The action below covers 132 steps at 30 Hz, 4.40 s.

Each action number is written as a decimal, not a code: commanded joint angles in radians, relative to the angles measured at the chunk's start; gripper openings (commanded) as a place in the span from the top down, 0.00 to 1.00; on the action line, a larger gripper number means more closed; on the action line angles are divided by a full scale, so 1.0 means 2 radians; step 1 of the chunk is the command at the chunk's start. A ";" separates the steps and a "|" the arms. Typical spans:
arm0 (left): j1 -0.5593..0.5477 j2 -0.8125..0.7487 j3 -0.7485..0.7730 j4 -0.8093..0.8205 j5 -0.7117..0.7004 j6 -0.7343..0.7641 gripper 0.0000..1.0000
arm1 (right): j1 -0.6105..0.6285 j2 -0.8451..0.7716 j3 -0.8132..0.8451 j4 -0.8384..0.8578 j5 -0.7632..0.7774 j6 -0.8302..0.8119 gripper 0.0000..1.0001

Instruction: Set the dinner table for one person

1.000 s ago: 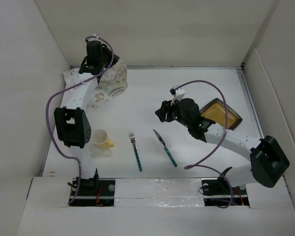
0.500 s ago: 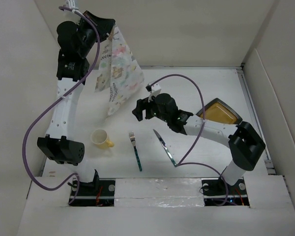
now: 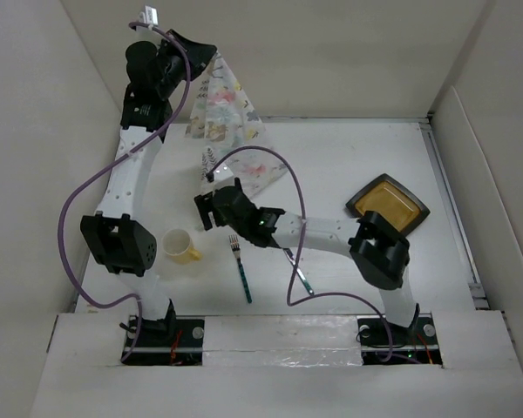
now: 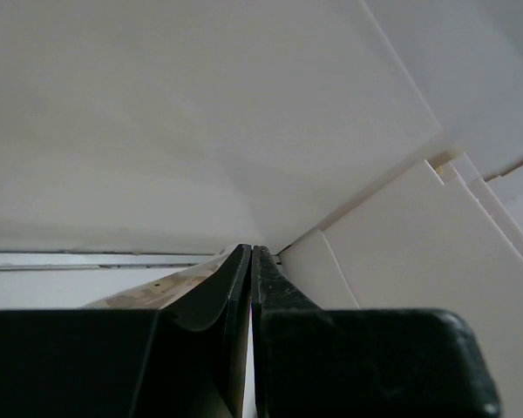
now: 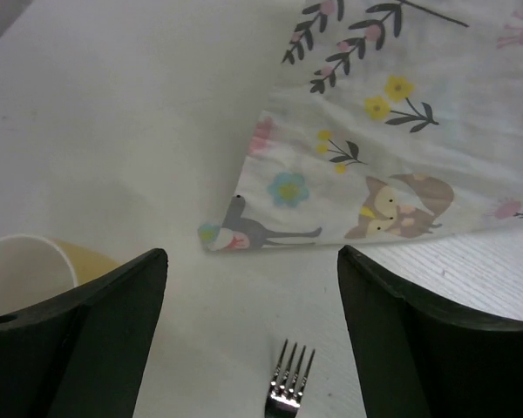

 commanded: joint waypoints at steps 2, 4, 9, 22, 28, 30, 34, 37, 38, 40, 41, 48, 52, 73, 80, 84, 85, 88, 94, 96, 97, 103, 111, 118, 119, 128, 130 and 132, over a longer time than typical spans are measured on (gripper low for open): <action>-0.001 -0.022 -0.020 0.067 0.006 -0.005 1.00 | 0.030 0.063 0.097 -0.074 0.177 0.008 0.22; -0.001 -0.024 -0.022 0.069 0.007 0.001 1.00 | 0.030 0.097 0.131 -0.084 0.183 0.018 0.23; -0.001 -0.041 0.004 0.059 -0.005 0.024 1.00 | 0.020 0.134 0.186 -0.114 0.166 0.036 0.23; -0.001 -0.064 0.091 0.029 -0.009 0.033 1.00 | -0.036 0.129 0.181 -0.119 0.106 0.065 0.03; -0.001 -0.072 0.080 0.017 -0.039 0.066 1.00 | -0.109 0.053 0.025 0.048 -0.091 0.068 0.01; -0.001 -0.072 0.058 0.030 -0.035 0.063 1.00 | -0.137 0.068 0.036 0.066 -0.166 0.064 0.01; 0.004 -0.050 0.053 0.012 -0.043 0.068 1.00 | -0.142 0.096 0.077 0.073 -0.190 0.034 0.01; 0.022 -0.041 0.034 0.007 -0.073 0.085 1.00 | -0.142 0.097 0.077 0.063 -0.189 0.033 0.01; 0.028 -0.036 0.029 0.005 -0.083 0.096 1.00 | -0.142 0.090 0.065 0.066 -0.189 0.034 0.02; 0.050 -0.019 0.031 -0.013 -0.118 0.115 1.00 | -0.146 0.086 0.056 0.063 -0.196 0.028 0.04; 0.057 -0.014 0.029 -0.018 -0.132 0.126 1.00 | -0.146 0.084 0.054 0.052 -0.214 0.022 0.05; 0.135 0.009 0.021 -0.034 -0.186 0.136 1.00 | -0.105 0.075 0.076 -0.014 -0.171 -0.015 0.07; 0.140 0.025 0.053 -0.056 -0.226 0.163 1.00 | -0.094 0.105 0.116 -0.053 -0.161 -0.018 0.20; 0.061 -0.096 -0.061 0.101 -0.004 0.067 1.00 | -0.166 0.179 0.197 -0.017 -0.225 0.064 0.04; 0.011 -0.069 0.097 0.098 0.034 0.041 1.00 | -0.217 0.047 0.061 0.043 -0.243 0.074 0.02; 0.011 -0.043 0.158 0.059 -0.006 0.068 1.00 | -0.245 -0.016 0.015 0.055 -0.262 0.069 0.01; 0.011 -0.042 0.158 0.050 -0.015 0.072 1.00 | -0.250 -0.027 0.008 0.058 -0.263 0.067 0.01; 0.023 -0.050 0.113 0.062 -0.026 0.076 1.00 | -0.266 -0.047 0.002 0.056 -0.269 0.058 0.01; 0.034 -0.084 -0.050 0.087 -0.075 0.112 1.00 | -0.282 -0.005 0.051 0.024 -0.275 0.040 0.01; 0.034 -0.086 -0.100 0.089 -0.121 0.145 1.00 | -0.282 0.033 0.086 -0.002 -0.277 0.034 0.01; 0.039 -0.083 -0.109 0.089 -0.131 0.154 1.00 | -0.282 0.045 0.097 -0.015 -0.282 0.034 0.02; 0.075 -0.037 -0.117 0.077 -0.125 0.160 1.00 | -0.265 0.032 0.016 -0.003 -0.252 0.032 0.13; 0.080 -0.004 -0.066 0.067 -0.121 0.159 1.00 | -0.269 0.006 -0.063 -0.069 -0.128 0.036 0.05; 0.080 0.011 -0.075 0.068 -0.125 0.159 1.00 | -0.274 0.019 -0.064 -0.123 -0.078 0.042 0.18; 0.080 0.009 -0.081 0.072 -0.125 0.159 1.00 | -0.274 0.019 -0.065 -0.124 -0.078 0.044 0.21; 0.080 -0.004 -0.131 0.102 -0.115 0.142 1.00 | -0.274 0.084 0.036 -0.172 -0.104 0.023 0.38; 0.080 -0.009 -0.147 0.109 -0.116 0.142 1.00 | -0.278 0.099 0.059 -0.184 -0.120 0.022 0.49; 0.080 -0.015 -0.153 0.110 -0.117 0.147 1.00 | -0.285 0.118 0.081 -0.174 -0.125 0.025 0.71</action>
